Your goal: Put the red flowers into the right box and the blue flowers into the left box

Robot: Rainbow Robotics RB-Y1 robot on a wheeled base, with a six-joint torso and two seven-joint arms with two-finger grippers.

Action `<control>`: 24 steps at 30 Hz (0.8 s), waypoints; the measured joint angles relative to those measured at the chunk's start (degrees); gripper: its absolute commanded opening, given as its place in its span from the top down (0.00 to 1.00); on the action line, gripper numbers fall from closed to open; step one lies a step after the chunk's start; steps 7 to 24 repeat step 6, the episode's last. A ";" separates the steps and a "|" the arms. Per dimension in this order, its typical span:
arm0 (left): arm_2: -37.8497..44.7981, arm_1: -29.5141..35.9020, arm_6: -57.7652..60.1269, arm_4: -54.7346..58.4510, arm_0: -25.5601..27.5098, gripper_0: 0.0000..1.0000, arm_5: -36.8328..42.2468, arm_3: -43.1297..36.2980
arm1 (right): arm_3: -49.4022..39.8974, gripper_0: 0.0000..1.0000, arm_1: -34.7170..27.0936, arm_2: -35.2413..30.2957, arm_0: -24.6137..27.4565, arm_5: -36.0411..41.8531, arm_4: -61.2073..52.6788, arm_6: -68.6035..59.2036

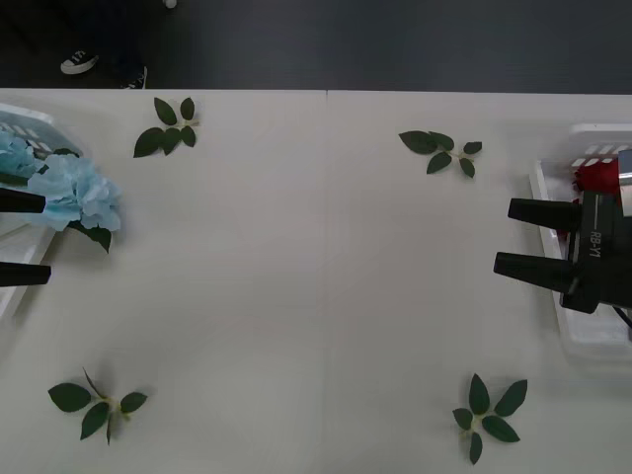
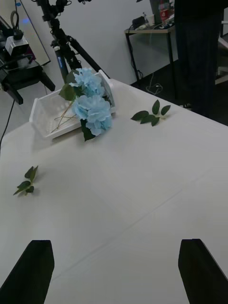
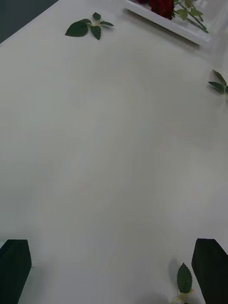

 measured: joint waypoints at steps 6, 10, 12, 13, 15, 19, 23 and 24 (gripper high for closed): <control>0.00 0.00 0.00 0.00 0.00 0.00 0.00 0.00 | 0.00 0.23 0.00 0.00 0.00 0.02 0.01 0.00; 0.00 0.00 0.00 0.00 0.00 0.00 0.00 0.00 | 0.00 0.23 0.00 0.00 0.00 0.02 0.01 0.00; 0.00 0.00 0.00 0.00 0.00 0.00 0.00 0.00 | 0.00 0.23 0.00 0.00 0.00 0.02 0.01 0.00; 0.00 0.00 0.00 0.00 0.00 0.00 0.00 0.00 | 0.00 0.23 0.00 0.00 0.00 0.02 0.01 0.00; 0.00 0.00 0.00 0.00 0.00 0.00 0.00 0.00 | 0.00 0.23 0.00 0.00 0.00 0.02 0.01 0.00; 0.00 0.00 0.00 0.00 0.00 0.00 0.00 0.00 | 0.00 0.23 0.00 0.00 0.00 0.02 0.01 0.00; 0.00 0.00 0.00 0.00 0.00 0.00 0.00 0.00 | 0.00 0.23 0.00 0.00 0.00 0.02 0.01 0.00; 0.00 0.00 0.00 0.00 0.00 0.00 0.00 0.00 | 0.00 0.23 0.00 0.00 0.00 0.02 0.01 0.00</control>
